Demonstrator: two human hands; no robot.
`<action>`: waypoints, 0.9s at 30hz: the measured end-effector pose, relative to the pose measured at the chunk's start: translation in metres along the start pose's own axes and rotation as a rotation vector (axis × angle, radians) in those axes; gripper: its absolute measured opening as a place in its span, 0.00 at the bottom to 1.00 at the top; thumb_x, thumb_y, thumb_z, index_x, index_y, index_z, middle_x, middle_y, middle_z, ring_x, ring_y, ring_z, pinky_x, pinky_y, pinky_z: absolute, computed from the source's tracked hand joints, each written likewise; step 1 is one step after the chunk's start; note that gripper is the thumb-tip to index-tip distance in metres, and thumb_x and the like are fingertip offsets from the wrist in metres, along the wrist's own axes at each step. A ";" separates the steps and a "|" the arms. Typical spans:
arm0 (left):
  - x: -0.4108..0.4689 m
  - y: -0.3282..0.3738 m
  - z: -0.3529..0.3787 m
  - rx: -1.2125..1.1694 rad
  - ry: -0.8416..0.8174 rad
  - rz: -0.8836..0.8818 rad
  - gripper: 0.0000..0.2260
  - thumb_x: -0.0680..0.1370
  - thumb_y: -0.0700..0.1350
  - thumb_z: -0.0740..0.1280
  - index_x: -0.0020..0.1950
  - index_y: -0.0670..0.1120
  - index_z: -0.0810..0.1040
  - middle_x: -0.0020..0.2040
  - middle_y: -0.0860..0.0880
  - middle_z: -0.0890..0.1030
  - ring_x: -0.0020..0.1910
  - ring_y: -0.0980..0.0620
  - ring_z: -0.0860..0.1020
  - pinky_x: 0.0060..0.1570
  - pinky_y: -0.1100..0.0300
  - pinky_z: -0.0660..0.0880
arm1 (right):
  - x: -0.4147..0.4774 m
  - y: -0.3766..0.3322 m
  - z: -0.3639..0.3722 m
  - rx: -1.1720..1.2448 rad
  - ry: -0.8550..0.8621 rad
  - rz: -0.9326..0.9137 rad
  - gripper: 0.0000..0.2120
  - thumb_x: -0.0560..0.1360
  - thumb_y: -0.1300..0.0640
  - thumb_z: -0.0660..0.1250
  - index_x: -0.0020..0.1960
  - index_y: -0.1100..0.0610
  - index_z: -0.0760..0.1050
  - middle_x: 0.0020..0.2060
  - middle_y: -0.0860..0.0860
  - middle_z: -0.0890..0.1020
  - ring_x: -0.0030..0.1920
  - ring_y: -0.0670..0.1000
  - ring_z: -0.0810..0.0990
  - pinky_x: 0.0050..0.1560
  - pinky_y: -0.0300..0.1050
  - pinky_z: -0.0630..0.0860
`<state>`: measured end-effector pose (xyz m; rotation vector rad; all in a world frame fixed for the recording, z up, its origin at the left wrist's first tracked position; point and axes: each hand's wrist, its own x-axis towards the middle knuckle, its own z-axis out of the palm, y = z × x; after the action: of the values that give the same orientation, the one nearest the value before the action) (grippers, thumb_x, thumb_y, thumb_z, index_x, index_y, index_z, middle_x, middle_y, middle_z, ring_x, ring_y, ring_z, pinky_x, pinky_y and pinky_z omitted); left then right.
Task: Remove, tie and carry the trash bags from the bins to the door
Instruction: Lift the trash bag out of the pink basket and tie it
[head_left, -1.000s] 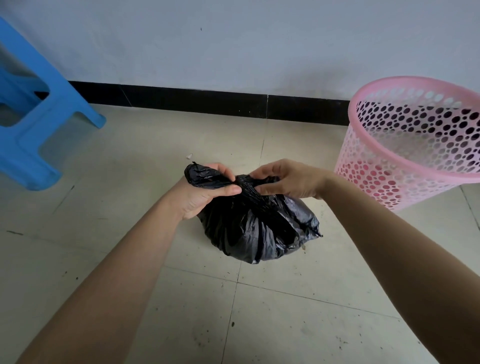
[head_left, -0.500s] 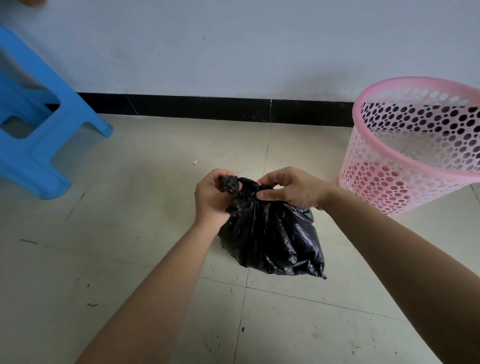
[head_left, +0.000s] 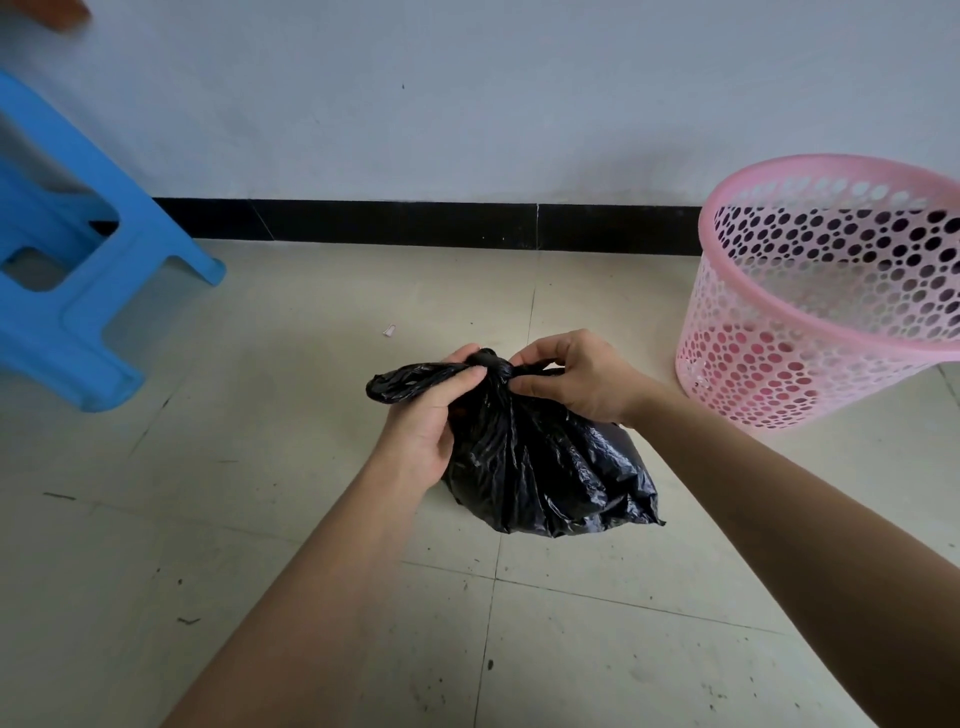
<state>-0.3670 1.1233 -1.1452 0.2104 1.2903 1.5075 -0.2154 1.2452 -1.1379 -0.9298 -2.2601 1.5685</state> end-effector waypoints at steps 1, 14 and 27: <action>-0.001 0.000 0.001 -0.010 0.003 0.007 0.17 0.70 0.41 0.76 0.58 0.47 0.83 0.55 0.45 0.85 0.55 0.48 0.84 0.55 0.53 0.79 | -0.001 0.000 0.000 0.004 0.015 0.001 0.07 0.74 0.57 0.74 0.52 0.54 0.84 0.44 0.50 0.86 0.44 0.47 0.85 0.45 0.34 0.80; 0.007 -0.015 -0.004 0.089 0.186 0.164 0.09 0.72 0.33 0.74 0.43 0.48 0.84 0.54 0.42 0.85 0.54 0.43 0.84 0.58 0.47 0.79 | -0.008 0.001 0.006 0.060 -0.054 0.082 0.07 0.71 0.54 0.77 0.49 0.51 0.86 0.41 0.44 0.87 0.42 0.41 0.84 0.44 0.30 0.76; 0.011 -0.008 -0.012 0.255 0.098 0.169 0.10 0.63 0.40 0.81 0.36 0.51 0.82 0.49 0.43 0.85 0.53 0.42 0.83 0.61 0.42 0.77 | -0.002 0.004 0.003 0.092 -0.044 -0.029 0.09 0.77 0.54 0.71 0.54 0.57 0.83 0.41 0.57 0.85 0.36 0.45 0.79 0.42 0.40 0.78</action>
<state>-0.3748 1.1236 -1.1615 0.4241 1.5763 1.5069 -0.2134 1.2425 -1.1427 -0.8429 -2.1996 1.6798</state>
